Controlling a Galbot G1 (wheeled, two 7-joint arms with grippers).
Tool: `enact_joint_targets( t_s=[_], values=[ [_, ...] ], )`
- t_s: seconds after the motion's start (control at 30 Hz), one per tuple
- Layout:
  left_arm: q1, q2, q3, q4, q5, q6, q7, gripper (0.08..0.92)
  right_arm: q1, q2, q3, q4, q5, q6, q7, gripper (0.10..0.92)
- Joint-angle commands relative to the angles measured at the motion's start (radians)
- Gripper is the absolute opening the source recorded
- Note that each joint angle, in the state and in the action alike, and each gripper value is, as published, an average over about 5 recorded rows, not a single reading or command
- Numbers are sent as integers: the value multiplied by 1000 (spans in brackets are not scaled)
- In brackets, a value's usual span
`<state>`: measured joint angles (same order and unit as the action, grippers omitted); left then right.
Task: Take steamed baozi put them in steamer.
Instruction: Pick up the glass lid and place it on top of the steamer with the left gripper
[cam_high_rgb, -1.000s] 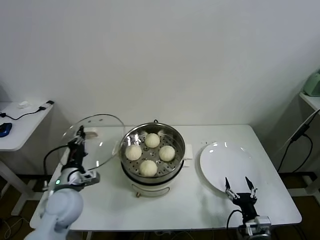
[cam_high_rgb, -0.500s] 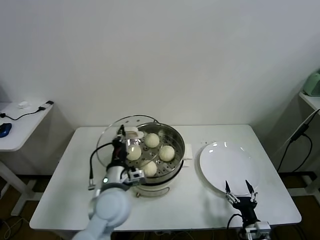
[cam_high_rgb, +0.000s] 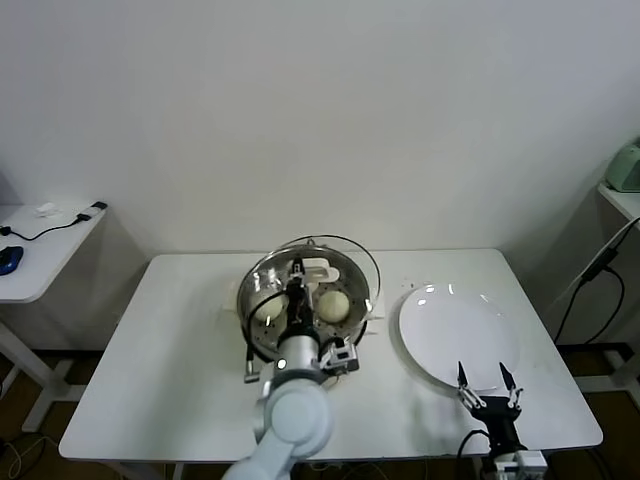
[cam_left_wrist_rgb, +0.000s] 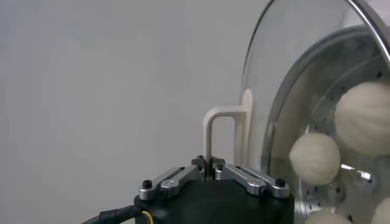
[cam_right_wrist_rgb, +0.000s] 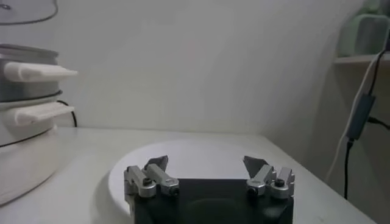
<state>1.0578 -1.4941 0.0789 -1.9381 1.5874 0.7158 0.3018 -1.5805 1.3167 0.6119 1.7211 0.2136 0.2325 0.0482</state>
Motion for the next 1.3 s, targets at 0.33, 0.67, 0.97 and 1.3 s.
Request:
enact_joint_targets(
  t_s=[0.33, 0.67, 0.97, 1.3],
  values=[
    [-5, -50, 10, 126, 84, 2, -49, 137, -5, 1, 20, -6, 26, 96, 42, 823],
    [1, -43, -22, 141, 94, -6, -63, 137, -9, -3, 20, -6, 28, 107, 42, 823],
    [10, -47, -39, 163, 91, -10, -84, 137, -7, 2, 16, -10, 20, 117, 42, 823],
    [10, -44, -52, 174, 87, -15, -98, 145, -17, 0, 15, -1, 30, 109, 31, 823]
  ],
)
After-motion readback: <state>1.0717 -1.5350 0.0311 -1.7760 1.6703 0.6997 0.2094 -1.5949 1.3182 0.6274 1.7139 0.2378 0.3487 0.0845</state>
